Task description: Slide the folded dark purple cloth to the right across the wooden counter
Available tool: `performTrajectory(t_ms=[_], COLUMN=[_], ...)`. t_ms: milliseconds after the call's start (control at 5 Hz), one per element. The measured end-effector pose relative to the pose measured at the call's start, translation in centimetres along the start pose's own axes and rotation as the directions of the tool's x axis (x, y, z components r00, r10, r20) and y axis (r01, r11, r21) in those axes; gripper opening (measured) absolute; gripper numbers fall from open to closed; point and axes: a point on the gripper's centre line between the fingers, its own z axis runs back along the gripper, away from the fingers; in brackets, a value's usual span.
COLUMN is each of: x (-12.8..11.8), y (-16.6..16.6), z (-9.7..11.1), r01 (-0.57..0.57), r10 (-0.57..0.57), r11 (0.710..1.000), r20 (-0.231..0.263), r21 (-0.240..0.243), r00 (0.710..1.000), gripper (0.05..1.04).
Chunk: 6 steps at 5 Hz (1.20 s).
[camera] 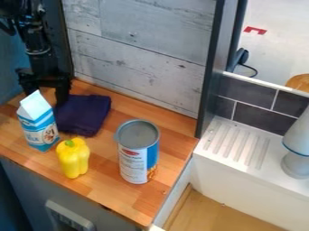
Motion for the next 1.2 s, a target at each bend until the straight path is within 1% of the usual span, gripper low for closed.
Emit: performTrajectory(t_ms=[200, 400, 600, 800, 1000, 1200], x=[-0.7, -0.8, -0.5, -1.0, -2.5, -3.3], y=[-0.2, -0.9, -1.5, -0.3, 4.3, 5.3], z=[-1.7, -1.6, -0.5, 1.3, 5.6, 6.5], r01=[0.0, -0.005, 0.008, 0.017, 0.013, 0.017], r10=[0.0, 0.0, -0.012, -0.015, -0.002, -0.004], r11=[1.0, 0.998, 0.995, 0.993, 0.995, 0.997], r20=[-0.05, -0.073, -0.037, 0.02, 0.106, 0.16], r21=[-0.011, -0.061, -0.097, -0.116, -0.098, -0.081], r00=[0.999, 0.997, 0.999, 1.0, 0.994, 0.987], gripper=[1.001, 1.001, 1.001, 1.001, 1.001, 1.001])
